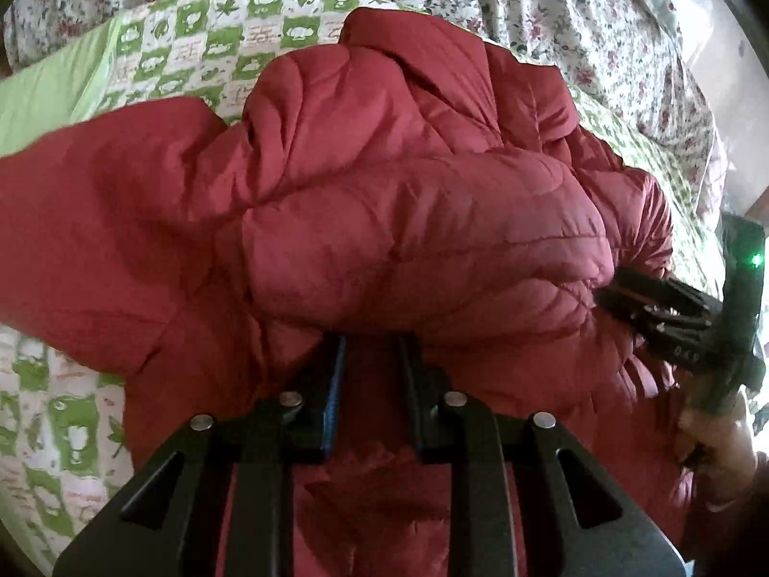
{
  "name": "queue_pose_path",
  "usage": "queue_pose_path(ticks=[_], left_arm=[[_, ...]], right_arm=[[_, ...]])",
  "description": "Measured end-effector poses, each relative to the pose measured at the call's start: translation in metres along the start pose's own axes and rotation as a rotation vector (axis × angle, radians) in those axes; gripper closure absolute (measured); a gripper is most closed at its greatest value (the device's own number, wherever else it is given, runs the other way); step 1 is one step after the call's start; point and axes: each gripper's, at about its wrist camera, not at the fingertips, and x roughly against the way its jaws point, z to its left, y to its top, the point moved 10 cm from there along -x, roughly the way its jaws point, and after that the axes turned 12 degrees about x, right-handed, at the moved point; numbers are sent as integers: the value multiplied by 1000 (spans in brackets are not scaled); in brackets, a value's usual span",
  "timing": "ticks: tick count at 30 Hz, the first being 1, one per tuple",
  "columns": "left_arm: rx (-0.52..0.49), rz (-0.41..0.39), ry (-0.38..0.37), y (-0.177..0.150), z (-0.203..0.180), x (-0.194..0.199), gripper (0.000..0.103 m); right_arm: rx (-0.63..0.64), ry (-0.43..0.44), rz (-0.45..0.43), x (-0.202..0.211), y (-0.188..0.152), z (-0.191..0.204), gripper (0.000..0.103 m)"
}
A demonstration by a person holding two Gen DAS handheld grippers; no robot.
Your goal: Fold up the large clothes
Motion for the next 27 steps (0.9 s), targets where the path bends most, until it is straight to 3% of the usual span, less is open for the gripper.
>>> queue_pose_path(ticks=[5, 10, 12, 14, 16, 27], left_arm=[[-9, -12, 7, 1, -1, 1, 82], [69, 1, -81, 4, 5, 23, 82], [80, -11, -83, 4, 10, 35, 81], [95, -28, -86, 3, 16, 44, 73], [123, -59, -78, 4, 26, 56, 56], [251, -85, -61, 5, 72, 69, 54]], right_arm=[[0, -4, -1, -3, 4, 0, 41], [-45, 38, -12, 11, 7, -2, 40], [-79, 62, -35, 22, 9, -4, 39], [-104, 71, -70, 39, 11, -5, 37], [-101, 79, -91, 51, 11, -1, 35], [-75, 126, -131, 85, 2, 26, 33]])
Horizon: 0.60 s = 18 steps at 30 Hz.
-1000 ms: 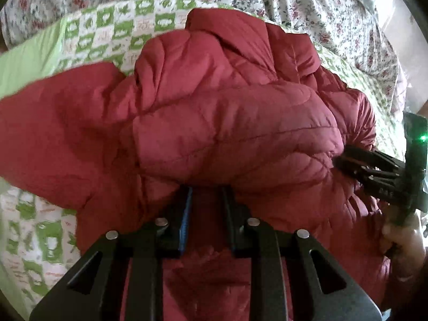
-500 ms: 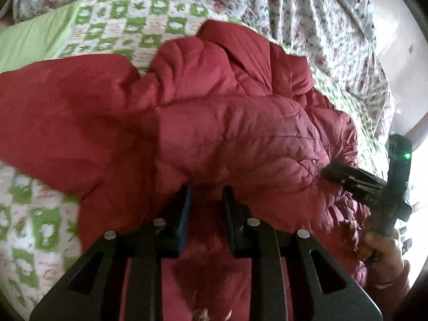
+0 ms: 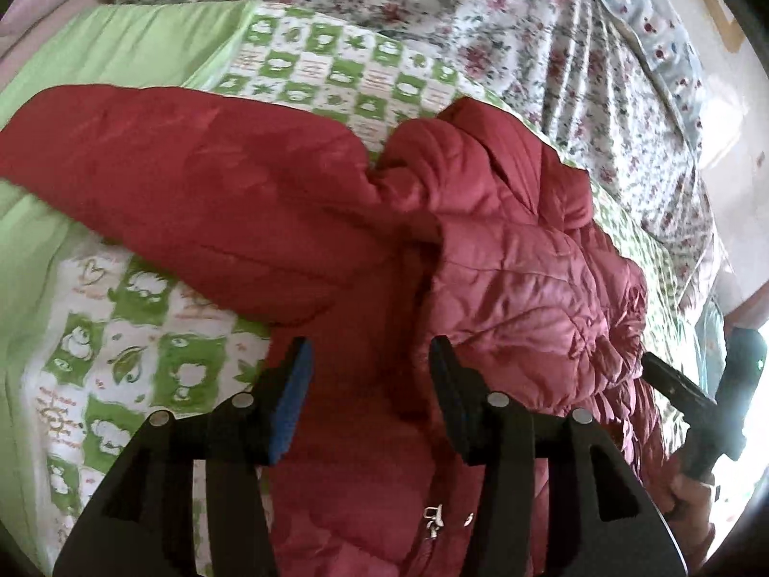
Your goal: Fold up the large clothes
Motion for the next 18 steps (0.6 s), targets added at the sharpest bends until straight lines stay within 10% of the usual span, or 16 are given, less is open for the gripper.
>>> queue_pose_path(ticks=[18], left_arm=[[314, -127, 70, 63, 127, 36, 54]], right_arm=[[-30, 57, -32, 32, -27, 22, 31]])
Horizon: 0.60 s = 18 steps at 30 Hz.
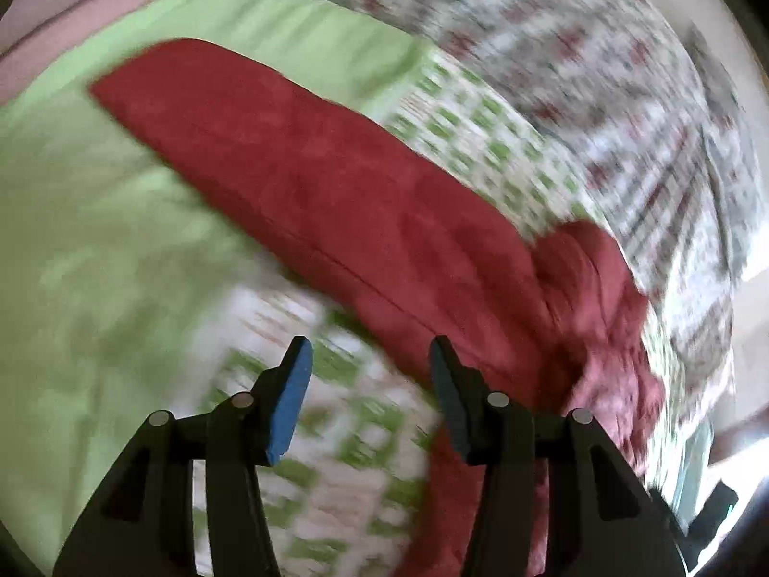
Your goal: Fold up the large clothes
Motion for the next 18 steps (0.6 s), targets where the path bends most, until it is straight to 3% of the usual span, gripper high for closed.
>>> queue_pose_path(ticks=[3, 8, 14, 18], left_arm=[[92, -51, 23, 39, 27, 0, 45], [184, -87, 28, 90, 56, -13, 44], [300, -28, 14, 106, 83, -50, 44], [332, -78, -40, 117, 82, -50, 45]], right_arm=[[-3, 1, -4, 7, -8, 4, 31], [6, 7, 7, 12, -17, 14, 31], [-3, 21, 8, 13, -18, 18, 31], [0, 12, 14, 14, -20, 18, 31]])
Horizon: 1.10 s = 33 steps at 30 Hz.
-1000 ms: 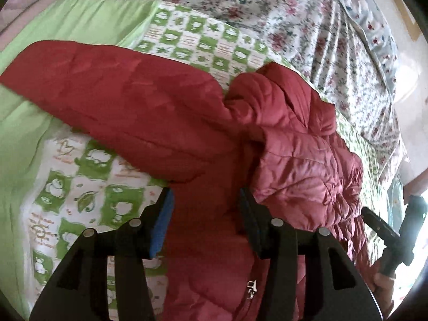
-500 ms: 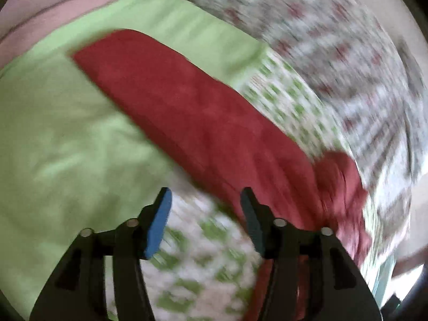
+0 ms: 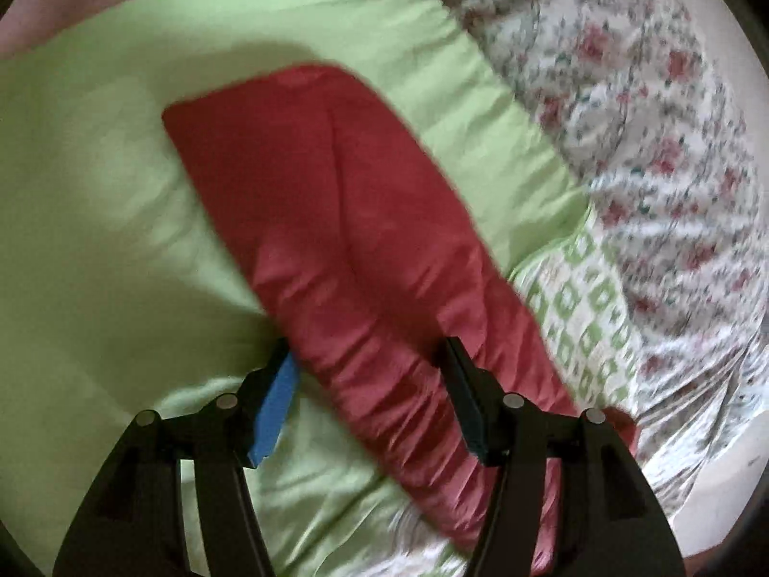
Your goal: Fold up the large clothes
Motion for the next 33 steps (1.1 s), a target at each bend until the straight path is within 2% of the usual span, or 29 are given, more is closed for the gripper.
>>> queue_pose_path(ticks=[2, 3, 4, 6, 11, 17, 24, 29, 33], left_arm=[[-12, -28, -24, 6, -8, 2, 63], [-29, -24, -38, 7, -12, 4, 85], [-45, -19, -53, 7, -16, 6, 91], [-81, -40, -63, 5, -27, 14, 95], [-177, -71, -149, -18, -59, 49, 96], [-301, -101, -234, -65, -106, 97, 98], [-540, -44, -307, -173, -168, 126, 98], [-700, 10, -316, -248, -200, 124, 98], [-771, 68, -333, -297, -217, 116, 98]], right_arm=[[3, -5, 6, 0, -2, 0, 31], [3, -5, 8, 1, -2, 0, 31], [5, -5, 8, 1, -3, 0, 31], [9, -10, 4, 2, -3, 0, 31], [1, -14, 3, 1, -5, -2, 31], [8, -9, -10, 8, -2, 2, 31], [-30, 2, -32, 19, 1, -6, 31], [-50, -8, -41, 30, 0, -18, 31], [-76, -11, -51, 38, -2, -30, 31]])
